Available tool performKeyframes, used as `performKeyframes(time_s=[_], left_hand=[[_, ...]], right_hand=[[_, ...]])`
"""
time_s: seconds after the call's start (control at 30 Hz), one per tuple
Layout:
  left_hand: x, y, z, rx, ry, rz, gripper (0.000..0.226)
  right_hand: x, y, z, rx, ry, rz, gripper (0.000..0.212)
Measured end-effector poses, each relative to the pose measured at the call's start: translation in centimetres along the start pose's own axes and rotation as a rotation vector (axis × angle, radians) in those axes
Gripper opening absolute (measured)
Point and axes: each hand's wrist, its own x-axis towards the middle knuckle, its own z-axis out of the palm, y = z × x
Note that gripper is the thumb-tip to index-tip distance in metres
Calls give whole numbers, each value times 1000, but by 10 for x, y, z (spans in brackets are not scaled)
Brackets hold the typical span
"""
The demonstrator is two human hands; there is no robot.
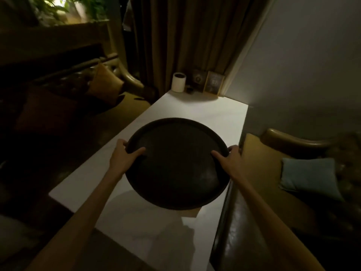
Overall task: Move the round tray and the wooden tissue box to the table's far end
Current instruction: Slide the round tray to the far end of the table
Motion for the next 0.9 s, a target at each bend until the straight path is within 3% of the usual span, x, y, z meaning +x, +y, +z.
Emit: performKeyframes(time_s=[0.2,0.5,0.63,0.9], left_hand=[[-23,-23,23,91,233,-136,85],[-7,2,53,288,527,-353,86],[11,17,83,308,627,-369,85],[2,35,116,290,622,-372,79]], right_hand=[[43,21,55,23,-194,-117,62],[155,-5,112,74,-496,-320,55],[202,-11,110,106,-529,-389,52],[235,-20,71,1,-516,-478,59]])
